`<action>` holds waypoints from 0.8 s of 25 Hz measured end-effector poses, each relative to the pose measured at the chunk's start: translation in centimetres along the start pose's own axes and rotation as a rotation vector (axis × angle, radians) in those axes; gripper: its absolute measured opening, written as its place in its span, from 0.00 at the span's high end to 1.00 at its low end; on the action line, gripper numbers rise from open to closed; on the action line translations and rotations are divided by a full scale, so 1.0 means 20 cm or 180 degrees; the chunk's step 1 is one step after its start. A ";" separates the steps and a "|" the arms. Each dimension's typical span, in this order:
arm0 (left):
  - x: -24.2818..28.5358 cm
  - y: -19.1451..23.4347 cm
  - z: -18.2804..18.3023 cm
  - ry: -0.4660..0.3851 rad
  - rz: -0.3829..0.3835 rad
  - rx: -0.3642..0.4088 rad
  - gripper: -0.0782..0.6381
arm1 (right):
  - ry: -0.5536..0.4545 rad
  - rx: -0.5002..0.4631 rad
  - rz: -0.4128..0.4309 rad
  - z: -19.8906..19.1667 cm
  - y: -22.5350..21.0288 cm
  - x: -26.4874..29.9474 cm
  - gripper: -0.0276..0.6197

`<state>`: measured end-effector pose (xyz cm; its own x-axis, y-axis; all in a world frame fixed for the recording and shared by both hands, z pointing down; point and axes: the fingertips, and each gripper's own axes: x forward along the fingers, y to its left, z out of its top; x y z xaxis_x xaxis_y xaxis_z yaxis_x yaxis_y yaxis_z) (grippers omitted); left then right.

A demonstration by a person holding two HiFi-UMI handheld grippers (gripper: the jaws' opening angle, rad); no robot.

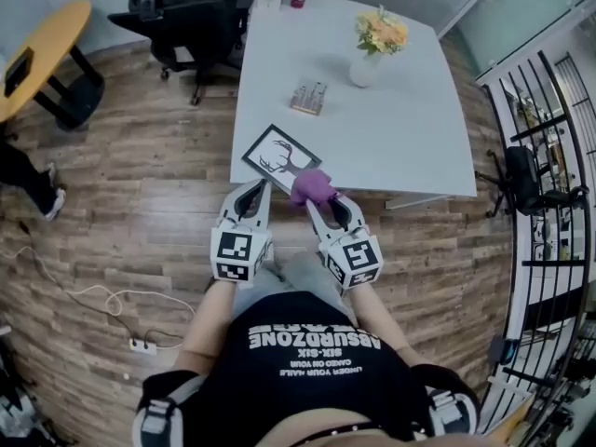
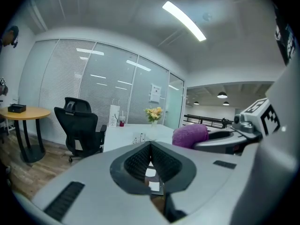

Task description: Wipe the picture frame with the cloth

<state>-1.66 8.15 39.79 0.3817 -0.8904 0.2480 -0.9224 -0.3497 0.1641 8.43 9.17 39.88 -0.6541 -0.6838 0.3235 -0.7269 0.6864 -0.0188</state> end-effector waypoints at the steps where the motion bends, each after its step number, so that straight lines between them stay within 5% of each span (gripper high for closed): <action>1: 0.03 0.05 -0.02 0.0019 0.0028 -0.0018 0.87 | 0.0038 -0.0043 0.0066 0.00 0.00 0.05 0.75; 13: 0.28 0.39 -0.30 0.0503 0.0253 -0.0139 0.87 | 0.0356 0.0074 0.0387 -0.10 -0.16 0.56 0.75; 20: 0.51 0.56 -0.47 0.0833 0.0416 -0.0067 0.87 | 0.0845 -0.0260 0.0530 -0.31 -0.17 0.96 0.75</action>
<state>-7.51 -2.03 53.04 0.2647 -0.8211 0.5057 -0.9643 -0.2286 0.1335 -0.47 -4.82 51.98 -0.6773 -0.4795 0.5580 -0.5884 0.8083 -0.0195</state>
